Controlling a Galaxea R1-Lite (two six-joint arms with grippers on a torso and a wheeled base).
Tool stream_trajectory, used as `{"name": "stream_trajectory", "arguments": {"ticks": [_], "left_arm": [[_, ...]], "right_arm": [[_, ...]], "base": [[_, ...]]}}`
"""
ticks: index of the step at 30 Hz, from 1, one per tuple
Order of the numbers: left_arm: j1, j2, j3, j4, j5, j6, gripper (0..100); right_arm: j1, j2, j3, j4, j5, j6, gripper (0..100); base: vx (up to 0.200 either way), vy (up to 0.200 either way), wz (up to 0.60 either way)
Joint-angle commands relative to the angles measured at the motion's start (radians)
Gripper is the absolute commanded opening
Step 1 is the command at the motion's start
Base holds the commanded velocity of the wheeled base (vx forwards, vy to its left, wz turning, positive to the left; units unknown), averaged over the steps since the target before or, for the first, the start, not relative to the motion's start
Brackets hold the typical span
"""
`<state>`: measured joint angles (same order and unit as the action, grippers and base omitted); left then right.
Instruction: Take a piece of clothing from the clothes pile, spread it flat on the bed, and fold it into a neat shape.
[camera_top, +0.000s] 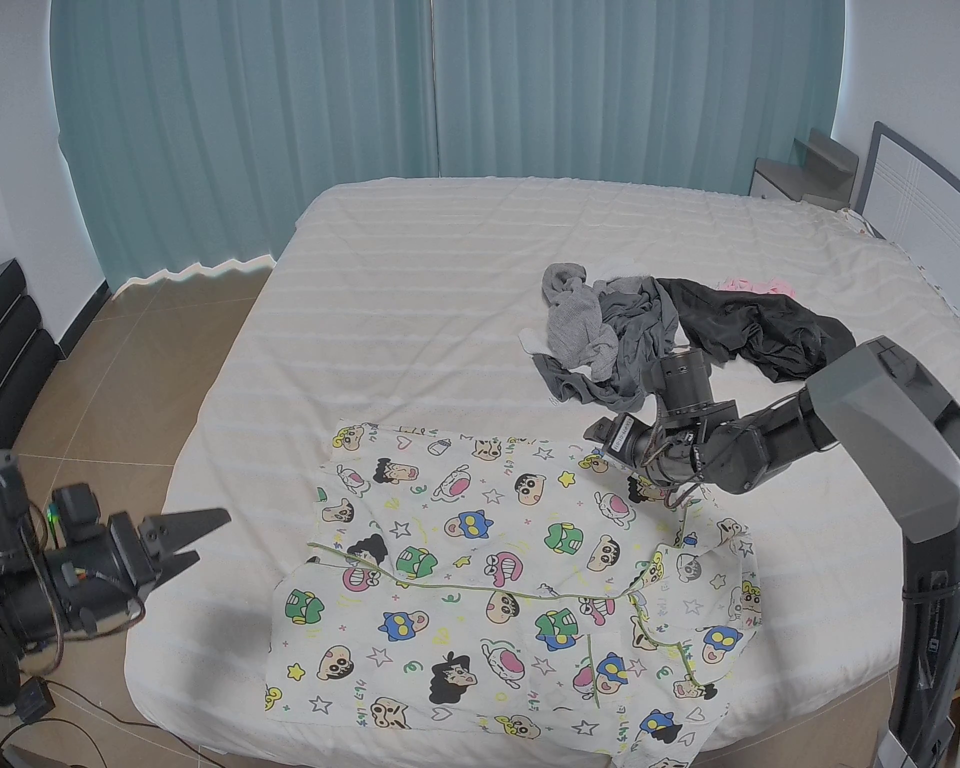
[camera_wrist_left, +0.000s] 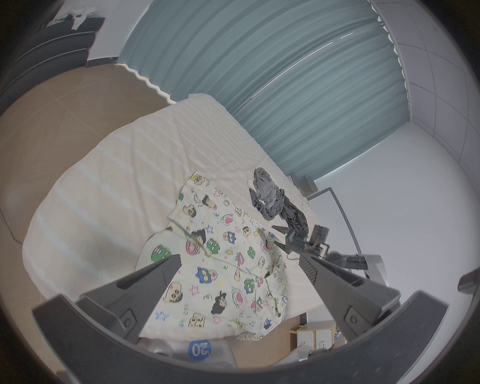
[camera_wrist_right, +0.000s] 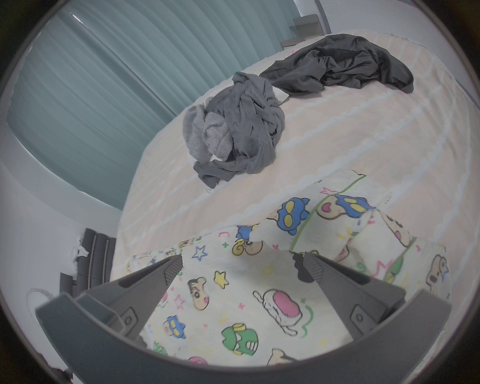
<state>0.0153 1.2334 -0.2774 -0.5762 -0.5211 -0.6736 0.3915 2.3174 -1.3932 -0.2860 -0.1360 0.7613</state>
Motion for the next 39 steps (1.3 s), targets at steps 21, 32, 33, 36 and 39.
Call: {"name": "stream_trajectory", "arguments": {"ticks": [21,32,33,36,39], "left_arm": [[0.002,-0.163,0.179,-0.068,0.004,-0.029,100],[-0.003,-0.164,0.187,-0.065,0.000,-0.027,100],[-0.003,-0.167,0.187,-0.065,0.000,-0.027,100],[-0.003,-0.167,0.187,-0.065,0.000,-0.027,100],[-0.003,-0.167,0.187,-0.065,0.001,-0.029,100]], "right_arm": [[0.001,-0.121,0.099,0.076,0.042,0.003,100],[0.013,-0.124,0.214,-0.007,0.039,-0.008,100],[0.017,-0.124,0.218,-0.009,0.038,-0.008,100],[0.024,-0.122,0.230,-0.009,0.038,-0.007,100],[0.026,-0.118,0.235,-0.009,0.039,-0.003,100]], "base": [[0.000,0.000,0.00],[0.109,0.000,0.00],[0.000,0.000,0.00],[0.000,0.000,0.00],[0.000,0.000,0.00]]}}
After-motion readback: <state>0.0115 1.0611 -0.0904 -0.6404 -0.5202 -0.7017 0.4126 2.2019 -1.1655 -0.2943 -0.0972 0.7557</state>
